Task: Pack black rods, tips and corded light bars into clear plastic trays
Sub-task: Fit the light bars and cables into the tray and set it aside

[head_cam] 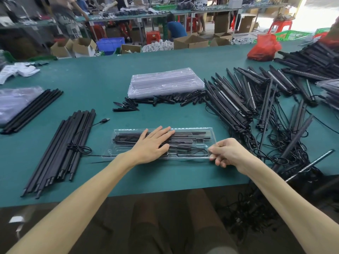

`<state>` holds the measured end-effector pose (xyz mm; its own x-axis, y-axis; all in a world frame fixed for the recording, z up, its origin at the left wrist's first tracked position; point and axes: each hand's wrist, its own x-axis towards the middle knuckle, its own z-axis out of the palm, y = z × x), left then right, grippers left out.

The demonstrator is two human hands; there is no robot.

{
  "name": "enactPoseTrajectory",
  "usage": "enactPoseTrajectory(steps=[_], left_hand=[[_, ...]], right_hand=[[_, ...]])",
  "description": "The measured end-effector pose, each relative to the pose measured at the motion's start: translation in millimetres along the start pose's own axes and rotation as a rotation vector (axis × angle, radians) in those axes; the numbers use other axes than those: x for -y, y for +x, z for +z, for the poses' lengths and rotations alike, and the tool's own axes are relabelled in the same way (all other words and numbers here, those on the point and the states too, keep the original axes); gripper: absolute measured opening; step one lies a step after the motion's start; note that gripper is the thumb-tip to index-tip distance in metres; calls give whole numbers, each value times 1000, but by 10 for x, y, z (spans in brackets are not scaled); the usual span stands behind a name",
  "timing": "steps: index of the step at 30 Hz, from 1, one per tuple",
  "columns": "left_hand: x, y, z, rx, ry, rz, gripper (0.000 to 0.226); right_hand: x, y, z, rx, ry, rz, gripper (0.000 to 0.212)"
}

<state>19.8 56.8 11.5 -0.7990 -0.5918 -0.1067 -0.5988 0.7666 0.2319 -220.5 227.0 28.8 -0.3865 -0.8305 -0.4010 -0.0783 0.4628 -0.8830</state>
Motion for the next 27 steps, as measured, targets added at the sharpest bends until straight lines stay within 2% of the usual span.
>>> enactPoseTrajectory(steps=[27], left_hand=[[2, -7, 81, -85, -16, 17, 56]], right_hand=[[-22, 10, 13, -28, 25, -16, 15]])
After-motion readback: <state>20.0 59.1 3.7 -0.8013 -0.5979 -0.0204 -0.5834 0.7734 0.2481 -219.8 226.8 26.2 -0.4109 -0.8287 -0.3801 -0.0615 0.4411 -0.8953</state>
